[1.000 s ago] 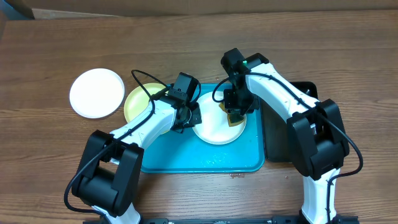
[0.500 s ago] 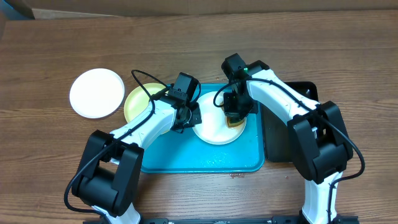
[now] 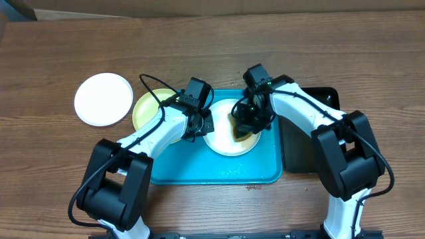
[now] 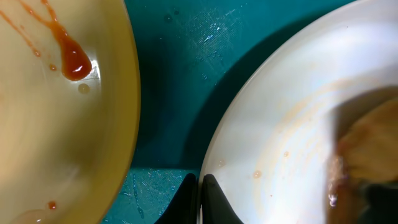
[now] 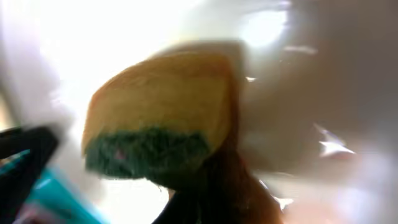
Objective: Clean dirty plates on tray and stack at the side
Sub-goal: 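Scrub the white plate with the sponge while left gripper holds rim, then carry the sponge right and lower it into the black tray, then release the sponge and raise the right gripper away to the right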
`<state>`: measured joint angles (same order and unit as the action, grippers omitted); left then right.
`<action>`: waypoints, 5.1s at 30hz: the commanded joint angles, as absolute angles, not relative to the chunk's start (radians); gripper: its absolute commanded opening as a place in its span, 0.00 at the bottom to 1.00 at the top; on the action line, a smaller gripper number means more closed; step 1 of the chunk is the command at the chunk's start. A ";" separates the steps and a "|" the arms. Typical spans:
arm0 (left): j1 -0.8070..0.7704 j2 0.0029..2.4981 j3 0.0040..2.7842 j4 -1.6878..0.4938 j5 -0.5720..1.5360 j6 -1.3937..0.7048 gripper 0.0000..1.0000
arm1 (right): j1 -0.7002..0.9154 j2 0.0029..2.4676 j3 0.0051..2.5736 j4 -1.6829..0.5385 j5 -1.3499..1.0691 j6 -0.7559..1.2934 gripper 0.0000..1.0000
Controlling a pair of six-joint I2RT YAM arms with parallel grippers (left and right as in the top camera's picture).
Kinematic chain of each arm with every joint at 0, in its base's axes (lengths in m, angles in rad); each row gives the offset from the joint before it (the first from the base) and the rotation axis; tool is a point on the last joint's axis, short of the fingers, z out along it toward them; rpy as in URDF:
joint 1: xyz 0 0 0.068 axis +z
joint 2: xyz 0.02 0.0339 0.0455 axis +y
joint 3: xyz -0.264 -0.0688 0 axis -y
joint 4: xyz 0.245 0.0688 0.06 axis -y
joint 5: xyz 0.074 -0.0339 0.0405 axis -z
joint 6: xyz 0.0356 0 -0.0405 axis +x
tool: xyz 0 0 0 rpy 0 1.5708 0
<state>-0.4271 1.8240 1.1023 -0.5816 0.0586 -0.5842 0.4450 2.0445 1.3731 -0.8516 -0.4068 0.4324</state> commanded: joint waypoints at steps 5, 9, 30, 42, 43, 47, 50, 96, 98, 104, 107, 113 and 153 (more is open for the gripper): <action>-0.430 1.837 1.113 -0.577 0.071 -0.582 0.04 | 0.423 2.086 1.419 -0.768 -0.762 0.392 0.04; -0.430 1.837 1.114 -0.580 0.071 -0.579 0.04 | 0.372 2.069 1.522 -0.860 -0.760 0.337 0.04; -0.430 1.837 1.114 -0.582 0.071 -0.580 0.05 | 0.332 2.022 1.529 -0.992 -0.255 0.123 0.04; -0.430 1.837 1.114 -0.578 0.071 -0.580 0.05 | 0.333 2.022 1.343 -0.785 -0.461 0.130 0.04; -0.430 1.837 1.114 -0.578 0.071 -0.580 0.05 | 0.334 2.022 1.343 -0.783 -0.516 0.130 0.04; -0.430 1.837 1.113 -0.575 0.071 -0.580 0.05 | 0.350 2.022 1.343 -0.765 -0.645 0.130 0.04; -0.430 1.837 1.113 -0.575 0.071 -0.580 0.05 | 0.363 2.022 1.343 -0.729 -0.712 0.130 0.04; -0.432 1.837 1.114 -0.569 0.072 -0.572 0.09 | -0.117 1.908 1.491 -1.177 -0.151 0.179 0.04; -0.432 1.837 1.113 -0.569 0.071 -0.572 0.09 | -0.106 1.908 1.491 -1.178 -0.145 0.179 0.04; -0.432 1.837 1.114 -0.570 0.071 -0.572 0.09 | -0.086 1.909 1.491 -1.189 -0.113 0.180 0.04; -0.432 1.837 1.114 -0.569 0.071 -0.572 0.09 | -0.076 1.909 1.491 -1.192 -0.113 0.180 0.04; -0.432 1.837 1.114 -0.568 0.071 -0.572 0.10 | -0.059 1.909 1.491 -1.192 -0.107 0.179 0.04; -0.432 1.848 1.113 -0.564 0.070 -0.572 0.22 | -0.137 1.909 1.669 -1.114 -0.046 0.275 0.68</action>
